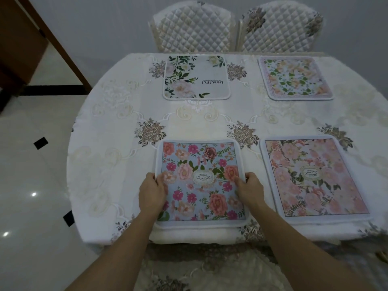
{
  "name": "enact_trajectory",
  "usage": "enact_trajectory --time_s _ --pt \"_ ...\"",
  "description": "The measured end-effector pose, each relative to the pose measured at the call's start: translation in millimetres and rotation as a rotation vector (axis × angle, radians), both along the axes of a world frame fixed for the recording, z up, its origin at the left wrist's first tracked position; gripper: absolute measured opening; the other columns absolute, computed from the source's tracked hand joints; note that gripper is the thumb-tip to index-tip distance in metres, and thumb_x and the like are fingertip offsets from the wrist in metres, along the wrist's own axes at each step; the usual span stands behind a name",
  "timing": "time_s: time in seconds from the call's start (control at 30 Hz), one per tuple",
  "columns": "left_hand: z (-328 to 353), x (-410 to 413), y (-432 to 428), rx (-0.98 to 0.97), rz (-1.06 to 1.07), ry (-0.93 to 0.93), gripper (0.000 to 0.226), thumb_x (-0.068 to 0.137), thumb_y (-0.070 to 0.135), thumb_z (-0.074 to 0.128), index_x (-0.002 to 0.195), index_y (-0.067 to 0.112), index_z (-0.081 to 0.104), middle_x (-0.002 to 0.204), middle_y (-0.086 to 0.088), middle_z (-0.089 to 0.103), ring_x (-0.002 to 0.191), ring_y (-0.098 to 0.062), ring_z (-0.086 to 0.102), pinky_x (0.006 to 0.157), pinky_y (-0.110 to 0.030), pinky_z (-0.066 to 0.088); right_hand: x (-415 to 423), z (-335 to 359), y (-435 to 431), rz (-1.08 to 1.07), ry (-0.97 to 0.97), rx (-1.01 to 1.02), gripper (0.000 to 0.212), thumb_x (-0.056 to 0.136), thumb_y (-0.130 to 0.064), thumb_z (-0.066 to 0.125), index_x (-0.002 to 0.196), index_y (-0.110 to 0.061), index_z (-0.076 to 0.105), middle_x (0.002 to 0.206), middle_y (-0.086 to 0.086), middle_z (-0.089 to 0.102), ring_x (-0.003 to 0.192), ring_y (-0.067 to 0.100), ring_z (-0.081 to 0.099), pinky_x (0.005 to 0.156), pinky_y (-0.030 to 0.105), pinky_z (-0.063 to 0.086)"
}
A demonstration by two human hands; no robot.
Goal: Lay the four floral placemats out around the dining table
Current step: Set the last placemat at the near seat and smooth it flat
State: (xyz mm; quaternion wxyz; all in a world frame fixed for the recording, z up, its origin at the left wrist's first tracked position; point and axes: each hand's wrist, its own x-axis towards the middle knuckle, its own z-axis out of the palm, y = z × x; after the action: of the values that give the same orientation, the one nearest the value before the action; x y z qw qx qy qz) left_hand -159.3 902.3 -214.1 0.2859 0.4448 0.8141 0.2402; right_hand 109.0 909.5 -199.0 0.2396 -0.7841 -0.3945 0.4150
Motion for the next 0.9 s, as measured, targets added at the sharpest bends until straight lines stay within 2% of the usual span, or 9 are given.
enact_trajectory --time_s 0.2,0.4,0.5,0.57,0.63,0.73,0.8,0.9 --pt "-3 -9 0 0.002 -0.014 0.039 0.037 0.099 0.036 0.048 0.079 0.006 0.054 0.076 -0.01 0.059 0.071 -0.027 0.057 0.061 -0.039 0.046 -3 -1 0 0.023 -0.053 -0.003 0.02 0.098 -0.029 0.055 0.095 -0.01 0.05 0.08 0.003 0.06 0.061 0.009 0.055 0.046 0.023 0.036" --pt "-7 -17 5 -0.02 0.0 0.037 0.037 0.097 0.039 0.054 0.076 0.009 0.057 0.07 -0.007 0.061 0.067 -0.025 0.059 0.055 -0.033 0.039 -1 -8 2 0.04 -0.11 -0.044 0.023 0.095 -0.03 0.055 0.094 -0.007 0.055 0.083 0.005 0.062 0.064 0.013 0.057 0.047 0.025 0.037" --pt "-8 -17 6 -0.028 0.002 0.031 0.035 0.095 0.041 0.056 0.078 0.011 0.058 0.071 -0.006 0.063 0.068 -0.024 0.06 0.057 -0.032 0.042 -1 -12 3 0.045 -0.152 -0.042 0.023 0.093 -0.031 0.056 0.091 -0.008 0.055 0.085 0.007 0.063 0.067 0.015 0.059 0.05 0.027 0.041" --pt "-7 -18 5 -0.034 0.0 0.063 0.033 0.095 0.043 0.057 0.083 0.012 0.058 0.079 -0.006 0.064 0.071 -0.023 0.06 0.06 -0.033 0.043 -1 -11 3 0.062 -0.231 -0.045 0.024 0.091 -0.034 0.058 0.092 -0.01 0.053 0.088 0.005 0.06 0.071 0.018 0.058 0.054 0.03 0.042" --pt "-6 -23 2 -0.026 -0.025 0.153 0.028 0.094 0.04 0.057 0.092 0.012 0.059 0.093 -0.008 0.061 0.083 -0.025 0.057 0.067 -0.034 0.042 0 -10 0 0.109 -0.368 -0.044 0.029 0.09 -0.039 0.059 0.095 -0.012 0.051 0.095 0.005 0.053 0.078 0.023 0.055 0.062 0.033 0.042" --pt "-2 -32 -6 -0.021 -0.063 0.296 0.031 0.094 0.033 0.059 0.108 0.006 0.057 0.109 -0.019 0.054 0.1 -0.035 0.05 0.074 -0.039 0.039 7 -8 -8 0.168 -0.562 0.002 0.032 0.093 -0.037 0.056 0.105 -0.008 0.051 0.105 0.012 0.05 0.084 0.028 0.051 0.066 0.036 0.042" --pt "5 -34 -9 -0.009 -0.08 0.353 0.037 0.094 0.036 0.057 0.114 0.005 0.055 0.115 -0.022 0.053 0.105 -0.037 0.048 0.077 -0.045 0.043 11 -4 -9 0.207 -0.656 0.116 0.031 0.093 -0.031 0.055 0.11 -0.005 0.054 0.108 0.016 0.053 0.087 0.03 0.053 0.067 0.037 0.045" --pt "15 -24 -4 0.065 -0.196 0.436 0.041 0.094 0.038 0.052 0.124 0.011 0.053 0.13 -0.018 0.051 0.119 -0.035 0.046 0.089 -0.051 0.044 7 -1 -4 0.349 -0.761 0.313 0.032 0.093 -0.027 0.058 0.114 -0.004 0.057 0.11 0.018 0.057 0.092 0.034 0.057 0.068 0.042 0.051"
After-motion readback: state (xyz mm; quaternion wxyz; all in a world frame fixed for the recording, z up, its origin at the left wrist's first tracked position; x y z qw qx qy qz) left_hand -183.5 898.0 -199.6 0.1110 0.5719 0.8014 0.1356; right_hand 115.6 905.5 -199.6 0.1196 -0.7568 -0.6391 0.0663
